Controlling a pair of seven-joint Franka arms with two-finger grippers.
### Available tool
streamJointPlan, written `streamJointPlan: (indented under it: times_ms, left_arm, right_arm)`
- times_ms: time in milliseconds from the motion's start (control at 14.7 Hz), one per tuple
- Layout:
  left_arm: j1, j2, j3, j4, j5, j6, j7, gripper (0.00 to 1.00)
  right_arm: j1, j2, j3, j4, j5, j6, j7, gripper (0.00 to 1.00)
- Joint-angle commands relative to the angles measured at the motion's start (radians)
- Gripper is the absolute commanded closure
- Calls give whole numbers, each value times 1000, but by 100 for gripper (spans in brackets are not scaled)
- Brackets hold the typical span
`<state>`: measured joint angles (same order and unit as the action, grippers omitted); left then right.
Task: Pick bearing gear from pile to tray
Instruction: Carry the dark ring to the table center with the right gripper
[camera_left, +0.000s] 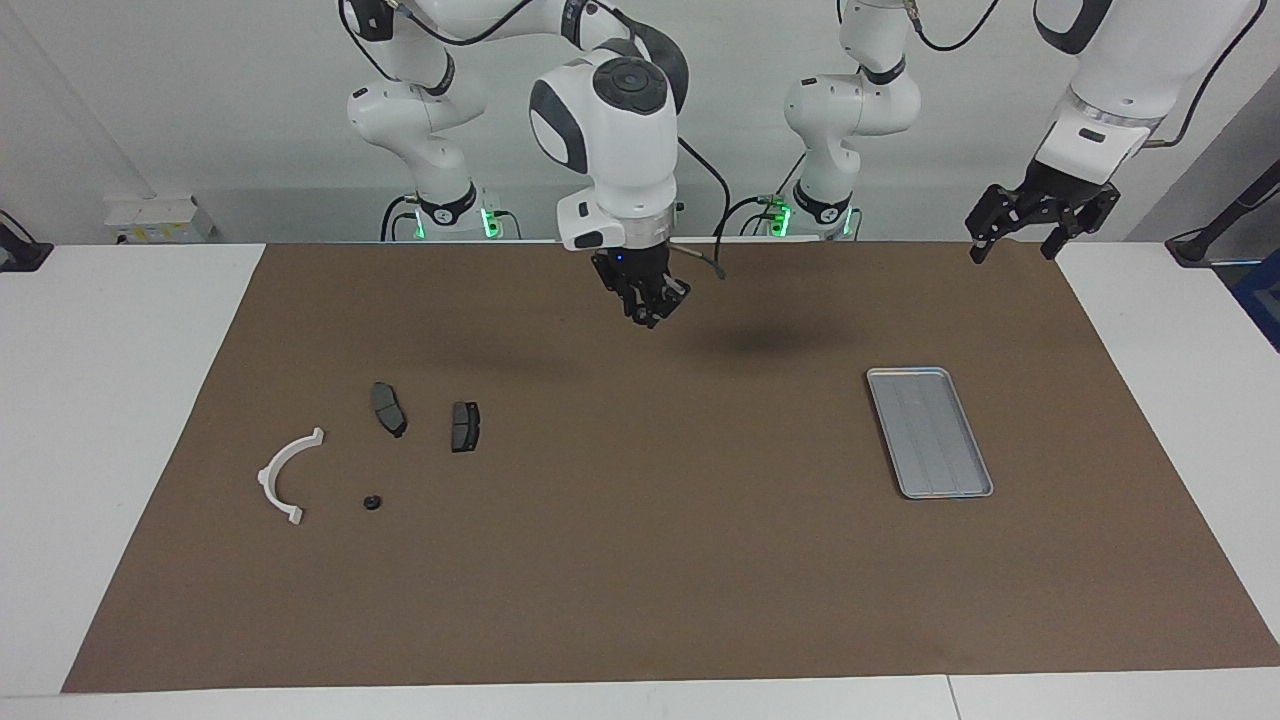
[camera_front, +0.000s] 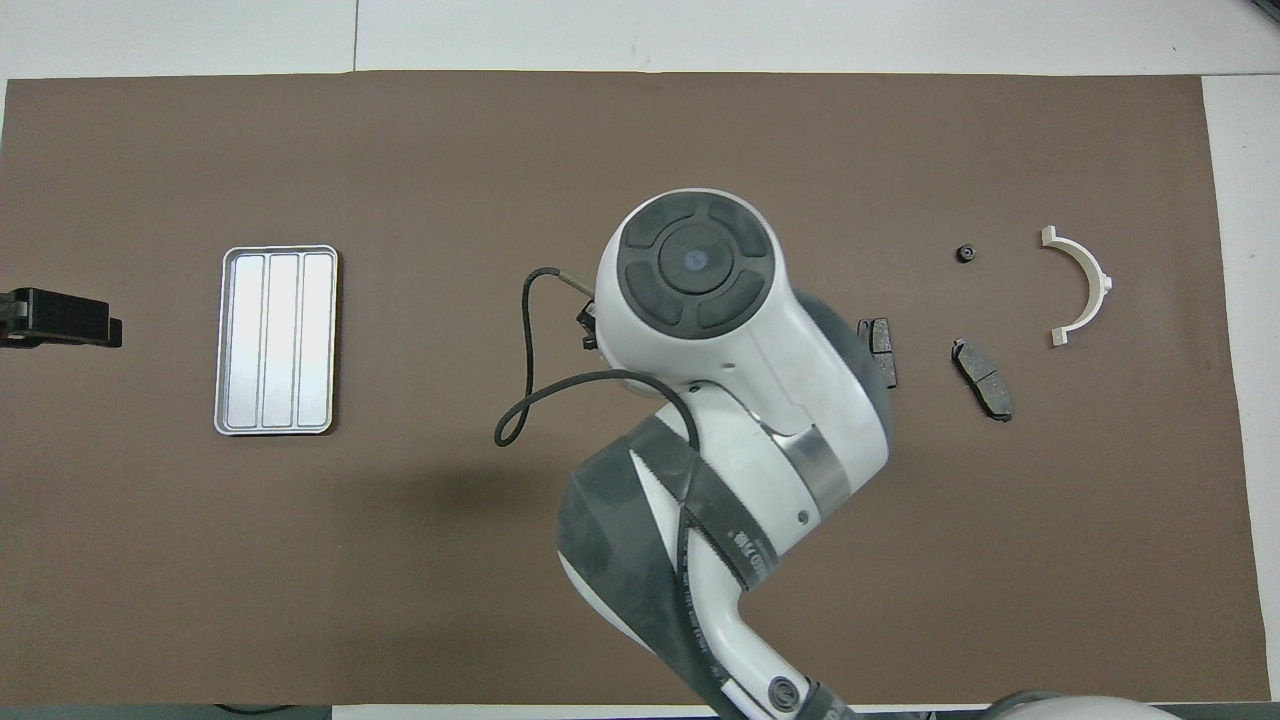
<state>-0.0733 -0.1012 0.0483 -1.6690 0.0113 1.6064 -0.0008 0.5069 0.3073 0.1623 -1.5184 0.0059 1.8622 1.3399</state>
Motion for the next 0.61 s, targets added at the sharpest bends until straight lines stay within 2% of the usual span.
streamJointPlan:
  times_ms: [0, 272, 409, 545]
  left_arm:
    - [3, -34, 2, -34, -2, 3, -7, 0]
    - [-14, -35, -2, -47, -7, 36, -87, 0]
    - [-25, -54, -8, -89, 1, 46, -84, 0]
    - [-28, -83, -8, -161, 1, 123, -79, 0]
  right_arm:
    - [28, 29, -4, -94, 8, 147, 67, 100]
    - [41, 97, -6, -117, -9, 244, 74, 100]
    - [64, 162, -6, -108, -87, 293, 128, 100]
    - [67, 197, -4, -108, -129, 333, 160, 100]
